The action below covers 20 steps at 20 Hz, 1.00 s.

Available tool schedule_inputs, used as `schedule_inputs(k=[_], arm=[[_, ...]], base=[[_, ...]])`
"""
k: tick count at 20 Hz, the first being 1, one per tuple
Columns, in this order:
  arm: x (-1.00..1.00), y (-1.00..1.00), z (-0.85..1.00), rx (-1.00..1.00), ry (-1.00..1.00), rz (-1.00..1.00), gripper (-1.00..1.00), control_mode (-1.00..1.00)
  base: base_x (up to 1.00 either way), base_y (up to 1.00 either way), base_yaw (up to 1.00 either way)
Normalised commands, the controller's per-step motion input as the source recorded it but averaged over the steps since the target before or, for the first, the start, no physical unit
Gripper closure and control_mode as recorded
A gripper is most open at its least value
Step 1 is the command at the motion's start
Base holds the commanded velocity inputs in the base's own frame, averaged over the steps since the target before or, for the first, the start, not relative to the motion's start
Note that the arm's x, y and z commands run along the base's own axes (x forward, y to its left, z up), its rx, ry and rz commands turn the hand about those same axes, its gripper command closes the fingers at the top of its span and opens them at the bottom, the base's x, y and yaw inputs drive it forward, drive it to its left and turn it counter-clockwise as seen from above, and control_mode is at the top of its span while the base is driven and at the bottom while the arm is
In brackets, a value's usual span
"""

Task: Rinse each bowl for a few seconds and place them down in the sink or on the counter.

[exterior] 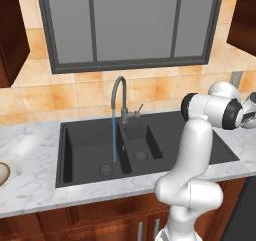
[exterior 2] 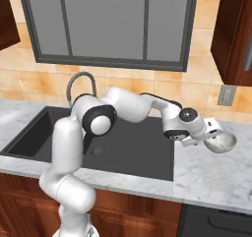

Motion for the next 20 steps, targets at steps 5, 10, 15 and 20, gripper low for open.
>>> schedule_inputs(k=[5,10,15,20], arm=[[0.30,-0.14,-0.10,0.01,0.08,0.01,-1.00,-1.00],[0.27,-0.18,-0.15,0.02,0.07,0.02,-1.00,-1.00],[0.28,-0.19,-0.16,0.02,0.07,0.02,-1.00,-1.00],[0.19,-0.07,-0.29,0.00,0.10,0.01,1.00,-1.00]], base=[[0.00,0.00,0.00],[0.00,0.00,0.00],[0.00,0.00,0.00],[0.00,0.00,0.00]])
